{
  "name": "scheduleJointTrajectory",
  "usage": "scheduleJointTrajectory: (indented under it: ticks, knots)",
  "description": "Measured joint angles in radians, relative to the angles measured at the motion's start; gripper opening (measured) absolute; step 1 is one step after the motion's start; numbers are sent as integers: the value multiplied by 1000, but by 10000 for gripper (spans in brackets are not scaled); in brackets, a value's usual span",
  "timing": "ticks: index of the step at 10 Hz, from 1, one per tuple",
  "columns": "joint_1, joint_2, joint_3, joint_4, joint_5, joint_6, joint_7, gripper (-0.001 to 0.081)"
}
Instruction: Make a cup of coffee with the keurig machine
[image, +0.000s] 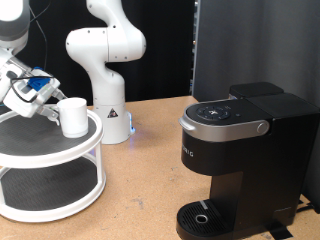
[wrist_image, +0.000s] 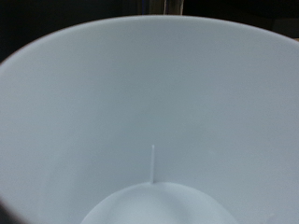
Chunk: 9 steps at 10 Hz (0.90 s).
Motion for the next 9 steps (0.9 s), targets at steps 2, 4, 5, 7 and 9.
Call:
scheduleJointTrajectory:
  ticks: [2, 4, 5, 7, 9]
  knots:
    - [3, 0, 0, 1, 0, 0, 0, 713]
    - [3, 0, 0, 1, 0, 0, -1, 530]
    - [3, 0, 0, 2, 0, 0, -1, 530]
    - [3, 0, 0, 3, 0, 0, -1, 210]
    - [3, 0, 0, 4, 0, 0, -3, 83]
